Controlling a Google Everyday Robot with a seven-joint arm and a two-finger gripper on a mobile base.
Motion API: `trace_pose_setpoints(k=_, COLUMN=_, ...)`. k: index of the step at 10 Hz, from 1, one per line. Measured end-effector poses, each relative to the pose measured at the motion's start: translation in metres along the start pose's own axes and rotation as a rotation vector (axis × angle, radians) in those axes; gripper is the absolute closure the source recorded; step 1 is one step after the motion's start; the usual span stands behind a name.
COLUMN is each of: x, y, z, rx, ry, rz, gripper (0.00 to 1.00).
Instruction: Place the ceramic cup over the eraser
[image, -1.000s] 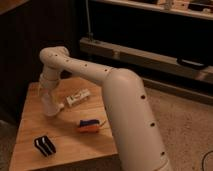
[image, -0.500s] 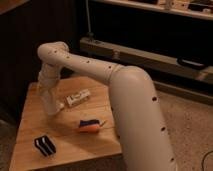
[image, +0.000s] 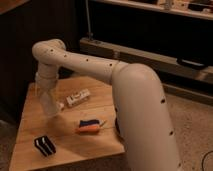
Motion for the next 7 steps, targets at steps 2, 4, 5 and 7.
trace_pose_setpoints(k=2, x=-0.017, y=0.009, z=-0.002, rx=-0.003, ry=0.007, rz=-0.022, gripper=0.71)
trace_pose_setpoints(k=4, x=-0.033, y=0.021, z=-0.007, rx=0.002, ry=0.017, rz=-0.038, gripper=0.71)
trace_pose_setpoints(k=5, x=-0.037, y=0.024, z=-0.009, rx=0.007, ry=0.018, rz=-0.041, gripper=0.71)
trace_pose_setpoints(k=7, x=-0.042, y=0.036, z=-0.017, rx=0.028, ry=0.008, rz=-0.052, gripper=0.71)
